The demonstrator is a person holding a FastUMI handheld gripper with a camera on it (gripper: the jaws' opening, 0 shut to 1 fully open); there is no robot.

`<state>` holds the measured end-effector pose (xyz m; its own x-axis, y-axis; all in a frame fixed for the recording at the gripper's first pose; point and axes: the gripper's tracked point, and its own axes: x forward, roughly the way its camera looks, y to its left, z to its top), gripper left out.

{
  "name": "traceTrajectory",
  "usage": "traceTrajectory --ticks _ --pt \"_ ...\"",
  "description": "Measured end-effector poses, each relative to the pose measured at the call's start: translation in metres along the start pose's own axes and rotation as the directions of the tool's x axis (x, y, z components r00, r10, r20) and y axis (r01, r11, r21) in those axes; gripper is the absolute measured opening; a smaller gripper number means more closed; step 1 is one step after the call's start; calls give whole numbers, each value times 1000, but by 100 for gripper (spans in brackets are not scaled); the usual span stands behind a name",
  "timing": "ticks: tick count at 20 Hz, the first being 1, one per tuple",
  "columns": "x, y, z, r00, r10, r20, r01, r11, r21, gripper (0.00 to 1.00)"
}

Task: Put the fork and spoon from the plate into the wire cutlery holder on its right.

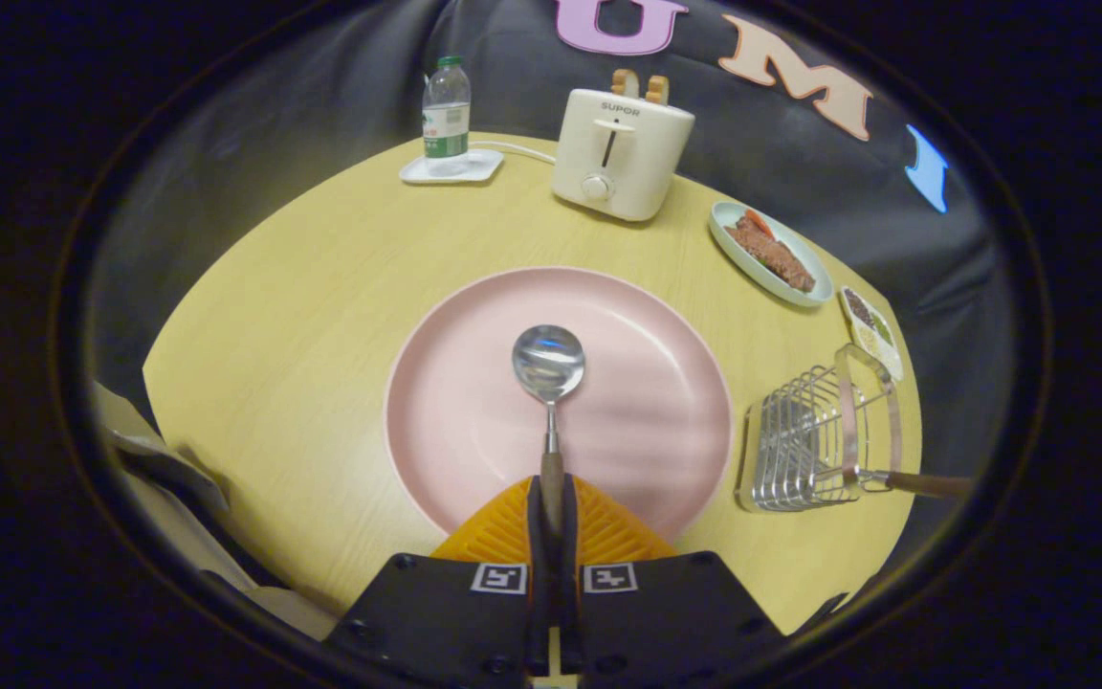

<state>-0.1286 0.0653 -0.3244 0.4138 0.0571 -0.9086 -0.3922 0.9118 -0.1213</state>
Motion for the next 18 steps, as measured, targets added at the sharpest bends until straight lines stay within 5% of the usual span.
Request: traceTrajectory --ticks 11,18 --pt "-63 -94 31 998 14 -67 -18 998 -65 7" --pt "-86 -146 22 988 37 -147 -34 999 21 8"
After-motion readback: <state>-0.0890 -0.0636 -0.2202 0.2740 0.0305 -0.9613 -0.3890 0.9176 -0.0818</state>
